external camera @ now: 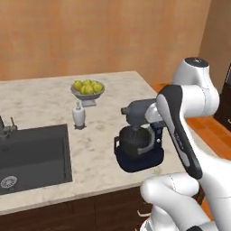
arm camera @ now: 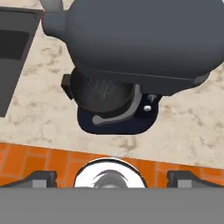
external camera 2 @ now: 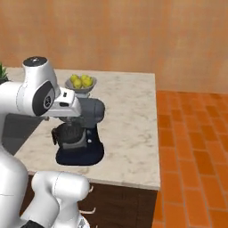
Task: Navigate to the stand mixer.
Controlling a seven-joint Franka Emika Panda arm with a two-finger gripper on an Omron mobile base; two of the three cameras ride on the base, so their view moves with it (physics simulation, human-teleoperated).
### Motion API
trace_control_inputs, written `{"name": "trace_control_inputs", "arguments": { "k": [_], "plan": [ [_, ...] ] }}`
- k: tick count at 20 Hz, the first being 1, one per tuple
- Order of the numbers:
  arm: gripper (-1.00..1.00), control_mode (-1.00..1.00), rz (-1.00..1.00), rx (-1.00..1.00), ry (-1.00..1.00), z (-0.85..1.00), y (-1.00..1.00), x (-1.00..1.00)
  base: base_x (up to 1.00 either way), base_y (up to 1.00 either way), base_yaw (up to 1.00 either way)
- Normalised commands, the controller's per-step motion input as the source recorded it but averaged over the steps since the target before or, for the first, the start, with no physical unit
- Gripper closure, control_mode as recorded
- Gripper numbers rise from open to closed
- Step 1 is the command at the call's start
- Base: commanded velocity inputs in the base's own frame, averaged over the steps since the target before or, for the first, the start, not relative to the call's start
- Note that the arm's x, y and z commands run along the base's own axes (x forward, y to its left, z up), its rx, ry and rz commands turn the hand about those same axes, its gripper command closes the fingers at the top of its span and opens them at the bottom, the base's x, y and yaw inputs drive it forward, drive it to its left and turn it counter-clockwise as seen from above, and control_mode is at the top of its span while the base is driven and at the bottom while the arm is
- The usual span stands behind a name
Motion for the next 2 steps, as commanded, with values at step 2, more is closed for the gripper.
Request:
{"name": "trace_control_inputs", "arguments": {
  "k": [2],
  "plan": [
    [-1.00, 1.00, 0.00, 0.00, 0.00, 0.00, 0.00, 0.00, 0.52, 0.00, 0.00]
  ]
}}
